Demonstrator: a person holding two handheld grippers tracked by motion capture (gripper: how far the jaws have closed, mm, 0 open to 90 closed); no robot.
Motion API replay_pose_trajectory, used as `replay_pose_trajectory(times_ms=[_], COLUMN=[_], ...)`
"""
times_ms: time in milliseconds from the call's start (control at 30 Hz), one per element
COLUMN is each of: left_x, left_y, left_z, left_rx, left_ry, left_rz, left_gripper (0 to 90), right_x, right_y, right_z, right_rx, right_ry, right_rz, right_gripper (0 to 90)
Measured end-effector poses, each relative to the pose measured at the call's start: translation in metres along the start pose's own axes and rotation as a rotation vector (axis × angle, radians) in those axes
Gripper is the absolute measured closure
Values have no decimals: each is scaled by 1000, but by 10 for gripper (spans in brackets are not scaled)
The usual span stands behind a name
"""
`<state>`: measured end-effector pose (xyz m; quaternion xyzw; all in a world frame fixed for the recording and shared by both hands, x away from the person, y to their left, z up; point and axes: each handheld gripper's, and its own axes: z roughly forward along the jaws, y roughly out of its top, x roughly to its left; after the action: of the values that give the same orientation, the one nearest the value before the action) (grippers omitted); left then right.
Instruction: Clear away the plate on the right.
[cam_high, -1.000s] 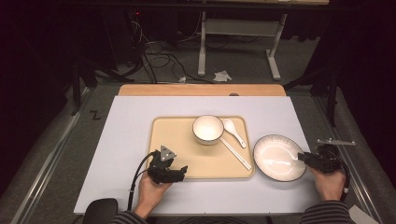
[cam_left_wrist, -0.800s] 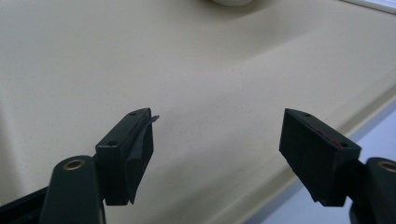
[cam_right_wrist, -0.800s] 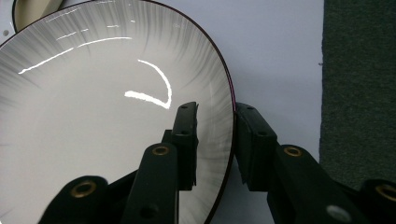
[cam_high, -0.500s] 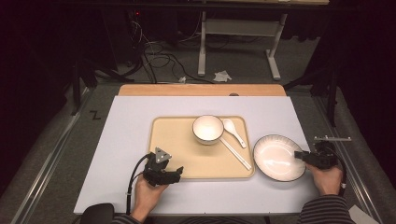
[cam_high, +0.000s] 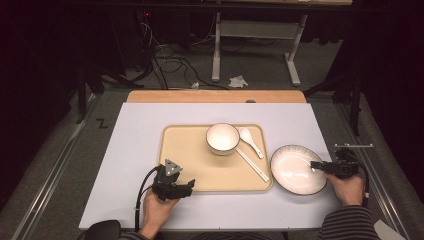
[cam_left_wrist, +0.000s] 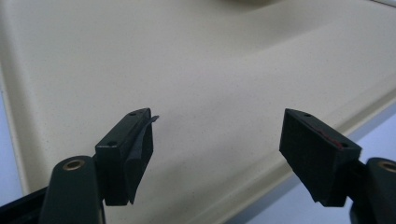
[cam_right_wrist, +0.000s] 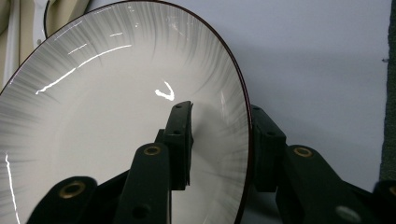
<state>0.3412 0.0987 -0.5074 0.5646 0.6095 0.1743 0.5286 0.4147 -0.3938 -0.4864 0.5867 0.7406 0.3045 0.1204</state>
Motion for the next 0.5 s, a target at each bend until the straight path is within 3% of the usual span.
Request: replay_pose_trajectory(times_ms=[167, 333, 500], left_x=[1, 1, 2], left_y=[-1, -1, -1], left_z=[-1, -1, -2], left_rx=[0, -2, -1], left_ry=[5, 8, 12], left_rz=[-2, -4, 0], left_gripper=[262, 259, 259], right_x=[-1, -10, -6], right_y=[3, 3, 6], right_z=[5, 9, 10], right_rx=[12, 18, 34], right_ry=[38, 118, 102], right_rz=[-1, 57, 56], right_gripper=[736, 765, 803])
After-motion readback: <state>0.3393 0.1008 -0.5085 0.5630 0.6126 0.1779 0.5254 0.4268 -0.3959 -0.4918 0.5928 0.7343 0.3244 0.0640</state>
